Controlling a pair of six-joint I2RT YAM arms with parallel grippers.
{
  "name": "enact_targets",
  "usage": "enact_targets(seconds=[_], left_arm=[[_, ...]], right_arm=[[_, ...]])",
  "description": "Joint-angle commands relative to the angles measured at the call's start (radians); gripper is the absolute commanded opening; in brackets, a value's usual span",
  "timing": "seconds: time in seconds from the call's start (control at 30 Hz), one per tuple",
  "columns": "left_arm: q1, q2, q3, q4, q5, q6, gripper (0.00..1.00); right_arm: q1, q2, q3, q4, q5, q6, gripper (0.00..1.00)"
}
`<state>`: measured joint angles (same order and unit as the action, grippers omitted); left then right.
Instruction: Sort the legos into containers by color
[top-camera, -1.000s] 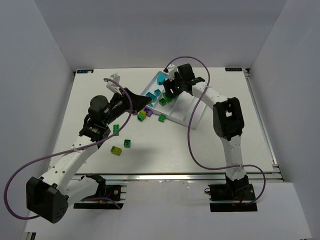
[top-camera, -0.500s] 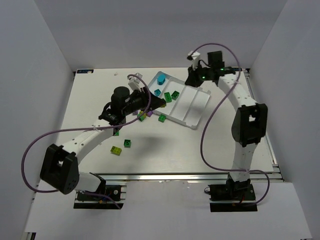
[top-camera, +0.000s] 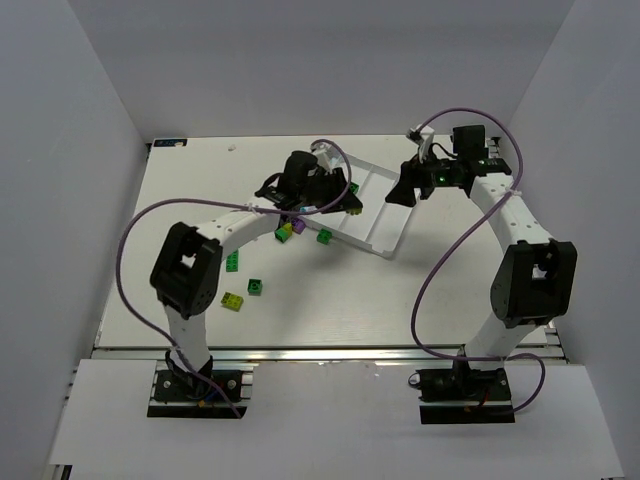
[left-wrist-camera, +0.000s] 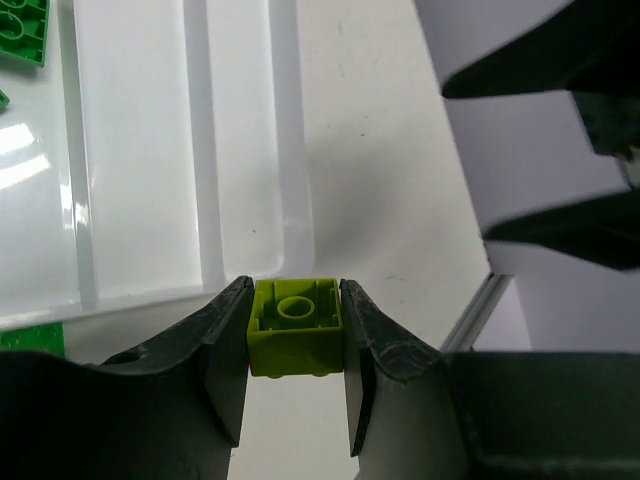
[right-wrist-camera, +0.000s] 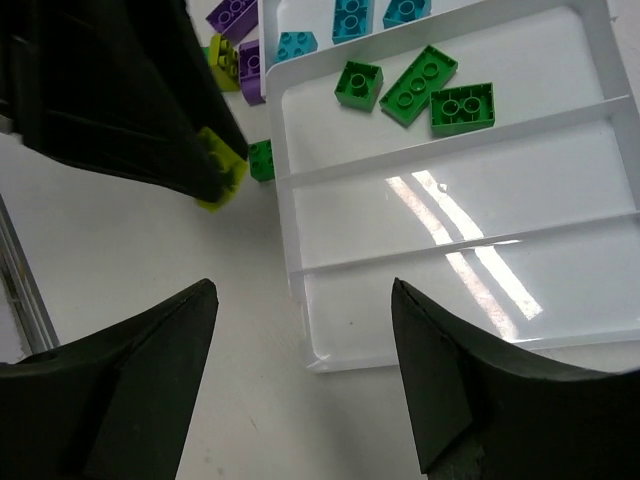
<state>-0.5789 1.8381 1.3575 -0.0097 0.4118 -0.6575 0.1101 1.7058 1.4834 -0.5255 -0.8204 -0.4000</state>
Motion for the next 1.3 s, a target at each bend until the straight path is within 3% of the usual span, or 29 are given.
enact_targets(seconds=[0.0, 0.27, 0.43, 0.53, 0.67, 0.77, 0.9, 1.1, 1.2, 1.27], left_arm=[[-0.021, 0.085, 0.13, -0.127, -0.047, 0.074, 0.04], [-0.033, 0.326, 0.434, -0.288, -0.168, 0.148, 0.12], [-0.036, 0.443, 0.569, -0.326, -0.171, 0.15, 0.17], [-0.042, 0.498, 0.653, -0.354, -0.171, 0.153, 0.27], [-0.047, 0.552, 0.729, -0.403, -0.183, 0.151, 0.5], [-0.048, 0.55, 0.746, -0.404, -0.195, 0.151, 0.57], [-0.049, 0.507, 0.755, -0.395, -0.218, 0.162, 0.77], [-0.042, 0.413, 0.758, -0.417, -0.26, 0.2, 0.72], [-0.026, 0.32, 0.629, -0.411, -0.284, 0.214, 0.48], [-0.019, 0.193, 0.475, -0.408, -0.341, 0.226, 0.23]], right_arm=[[-0.015, -0.07, -0.017, 0.032, -0.036, 0.026, 0.75], [-0.039, -0.101, -0.067, 0.038, -0.033, 0.029, 0.75], [-0.041, -0.11, -0.101, 0.044, -0.033, 0.032, 0.76], [-0.041, -0.117, -0.112, 0.045, -0.028, 0.029, 0.76], [-0.041, -0.123, -0.115, 0.045, -0.025, 0.023, 0.76], [-0.041, -0.124, -0.114, 0.041, -0.028, 0.012, 0.77], [-0.039, -0.13, -0.115, 0.022, -0.052, -0.025, 0.8], [-0.04, -0.153, -0.126, 0.001, -0.111, -0.097, 0.81], [-0.036, -0.175, -0.141, -0.016, -0.175, -0.18, 0.74], [-0.02, -0.184, -0.161, -0.065, -0.21, -0.252, 0.54]])
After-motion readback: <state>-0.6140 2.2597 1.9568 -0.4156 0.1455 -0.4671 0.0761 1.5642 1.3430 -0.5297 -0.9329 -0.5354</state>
